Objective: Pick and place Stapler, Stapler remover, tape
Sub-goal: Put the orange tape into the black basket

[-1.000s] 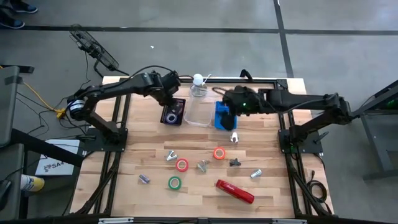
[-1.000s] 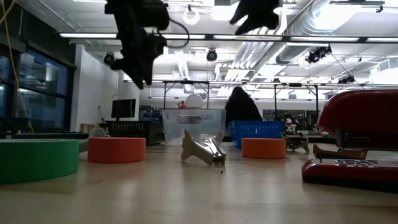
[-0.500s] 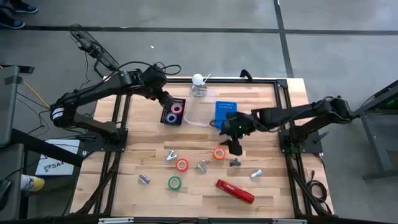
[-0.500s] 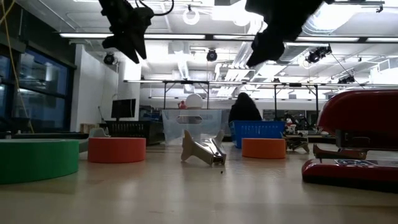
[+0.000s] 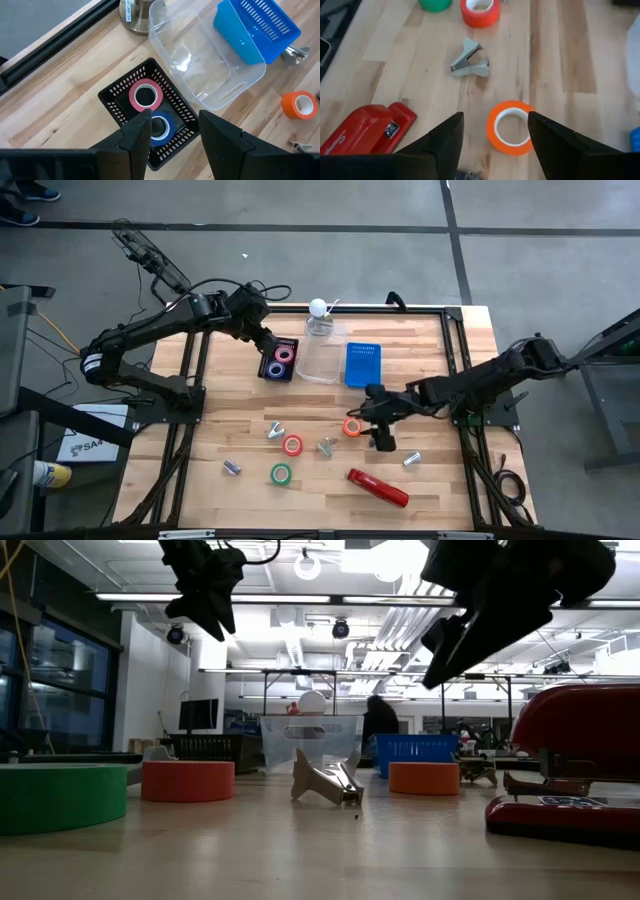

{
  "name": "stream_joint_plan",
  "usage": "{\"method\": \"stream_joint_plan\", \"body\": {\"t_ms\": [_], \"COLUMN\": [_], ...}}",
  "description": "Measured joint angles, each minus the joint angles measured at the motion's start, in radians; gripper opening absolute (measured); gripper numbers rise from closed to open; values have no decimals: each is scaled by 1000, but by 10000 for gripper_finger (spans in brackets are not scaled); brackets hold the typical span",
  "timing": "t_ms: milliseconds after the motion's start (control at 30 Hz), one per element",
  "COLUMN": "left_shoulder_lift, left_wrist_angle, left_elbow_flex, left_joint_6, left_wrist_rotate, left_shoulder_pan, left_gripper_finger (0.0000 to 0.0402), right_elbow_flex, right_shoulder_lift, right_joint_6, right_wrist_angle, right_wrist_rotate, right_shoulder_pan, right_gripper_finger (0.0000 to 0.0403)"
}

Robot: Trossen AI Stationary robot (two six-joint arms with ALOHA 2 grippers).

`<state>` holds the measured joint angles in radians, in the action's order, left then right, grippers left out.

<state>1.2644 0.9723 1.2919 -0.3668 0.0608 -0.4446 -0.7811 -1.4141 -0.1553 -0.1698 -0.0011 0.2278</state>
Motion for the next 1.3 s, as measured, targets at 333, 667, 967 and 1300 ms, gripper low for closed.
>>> {"method": "stream_joint_plan", "body": {"t_ms": [333,667,967,1300], "left_shoulder_lift": [0,0,0,0], "left_wrist_angle": [6,18,30,30], "left_elbow_flex": [-1,-1,-1,-1], "left_joint_6": [23,30,30,48], "left_wrist_rotate": [-6,-7,-3,-2], "left_shoulder_pan": [0,0,0,0], "left_gripper_finger": [161,161,161,161], "right_elbow_flex": [-154,-234,-236,-234], "right_shoulder_lift": [-238,-377,-388,-390], "right_joint_6": [-13,-74,-160,-163], "right_wrist_angle": [-88,-195,-227,-246], "right_wrist_rotate": [16,29,29,-38], "right_shoulder_pan": [35,35,40,48], "right_gripper_finger": [212,206,167,36]}}
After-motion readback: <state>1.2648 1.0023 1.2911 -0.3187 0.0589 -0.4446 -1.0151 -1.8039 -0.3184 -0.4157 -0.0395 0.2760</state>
